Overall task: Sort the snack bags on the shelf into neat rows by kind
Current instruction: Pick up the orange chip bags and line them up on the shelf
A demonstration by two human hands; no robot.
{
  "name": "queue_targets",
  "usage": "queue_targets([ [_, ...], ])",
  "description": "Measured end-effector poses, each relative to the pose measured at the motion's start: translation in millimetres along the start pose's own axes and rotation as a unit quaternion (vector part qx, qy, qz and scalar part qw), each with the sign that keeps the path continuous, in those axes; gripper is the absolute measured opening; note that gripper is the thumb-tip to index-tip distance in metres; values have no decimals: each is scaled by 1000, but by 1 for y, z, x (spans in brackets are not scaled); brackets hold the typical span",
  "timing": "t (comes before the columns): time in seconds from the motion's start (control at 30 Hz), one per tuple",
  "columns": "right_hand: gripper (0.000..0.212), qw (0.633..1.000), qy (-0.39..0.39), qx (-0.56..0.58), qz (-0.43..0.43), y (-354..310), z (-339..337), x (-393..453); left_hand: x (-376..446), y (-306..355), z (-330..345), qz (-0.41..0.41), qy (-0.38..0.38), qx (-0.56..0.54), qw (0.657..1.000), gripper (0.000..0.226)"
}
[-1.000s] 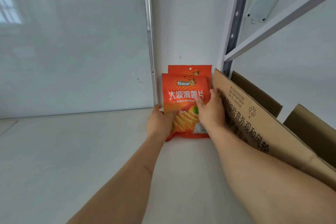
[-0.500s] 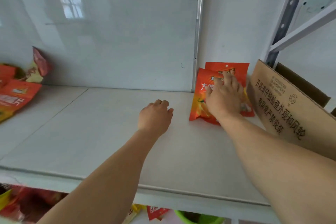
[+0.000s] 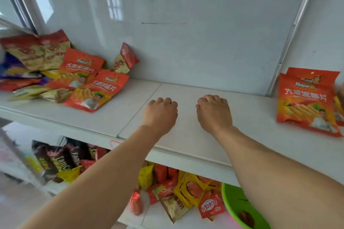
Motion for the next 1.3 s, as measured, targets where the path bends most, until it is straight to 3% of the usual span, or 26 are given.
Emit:
queue_targets([
  [0.27,30,998,-12,25,-56,-187,-14,32,-63,-162,-20,-45,0,36,998,26],
  [0.43,30,994,-40,83,-55,-263,-8,60,-85,-243,-17,-100,3,17,995,24],
  [0.53,42,986,-82,148,0,-290,11,79,-87,-289,-7,-138,3,-11,990,21],
  [0.6,61,973,-128,178,77,-298,31,92,-81,-321,3,-173,7,-39,984,23],
  [0.7,89,944,-190,197,184,-307,63,109,-65,-364,24,-228,11,-104,968,37],
  [0.77,95,930,-215,204,215,-318,81,122,-50,-387,39,-258,2,-129,957,48],
  [1.0,76,928,-119,258,242,-339,92,172,-5,-467,63,-375,53,-192,905,62],
  [1.2,61,885,-126,363,264,-351,107,189,8,-535,112,-466,-55,-250,847,92],
  [1.3,57,878,-132,358,290,-351,111,195,17,-550,124,-455,-73,-248,852,100],
])
Point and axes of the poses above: each hand's wrist, its own x-axis towards the middle knuckle, its own z-axis out of the palm, y = z × x, the point moved 10 cm from there along x, towards the middle knuckle, and after that the axes turned 4 degrees about -x, right-handed, at the moved point
